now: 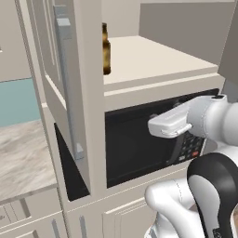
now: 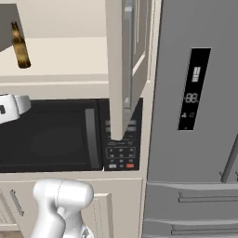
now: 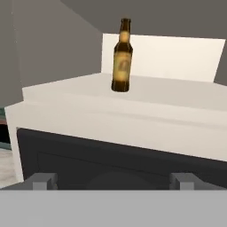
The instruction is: Open the cabinet directly in front. Then move the beer and the cup to the dining counter with the jar on it.
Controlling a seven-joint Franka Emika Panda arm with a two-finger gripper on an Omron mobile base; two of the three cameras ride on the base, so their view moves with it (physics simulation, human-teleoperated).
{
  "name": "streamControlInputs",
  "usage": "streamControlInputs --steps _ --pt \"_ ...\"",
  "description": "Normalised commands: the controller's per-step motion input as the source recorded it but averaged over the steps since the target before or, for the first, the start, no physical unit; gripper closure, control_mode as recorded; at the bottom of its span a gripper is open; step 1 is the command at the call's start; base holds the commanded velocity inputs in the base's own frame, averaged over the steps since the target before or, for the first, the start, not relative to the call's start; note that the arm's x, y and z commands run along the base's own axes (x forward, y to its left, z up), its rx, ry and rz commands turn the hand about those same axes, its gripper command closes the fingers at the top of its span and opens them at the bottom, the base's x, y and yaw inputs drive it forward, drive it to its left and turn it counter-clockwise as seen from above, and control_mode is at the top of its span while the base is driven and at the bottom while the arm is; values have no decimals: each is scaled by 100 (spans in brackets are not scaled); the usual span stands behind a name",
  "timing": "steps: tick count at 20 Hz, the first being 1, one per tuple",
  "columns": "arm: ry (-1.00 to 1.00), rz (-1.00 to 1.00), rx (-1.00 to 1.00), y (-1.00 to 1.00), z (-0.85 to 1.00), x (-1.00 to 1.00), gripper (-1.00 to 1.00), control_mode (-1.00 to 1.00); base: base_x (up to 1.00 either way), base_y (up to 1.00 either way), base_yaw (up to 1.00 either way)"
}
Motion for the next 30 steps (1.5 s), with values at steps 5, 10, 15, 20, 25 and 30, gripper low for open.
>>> streamControlInputs --steps 5,10,15,20,25,30 --pt "1 0 1 7 100 13 -100 -100 0 0 0" --pt "5 0 0 10 93 19 -100 -100 0 0 0" --pt "1 1 0 2 16 4 -100 -100 0 0 0" --pt "-15 0 0 8 -7 1 -100 -100 0 0 0" --pt "-11 0 0 2 0 6 -100 -100 0 0 0" --pt "0 -1 0 1 11 32 -100 -100 0 0 0"
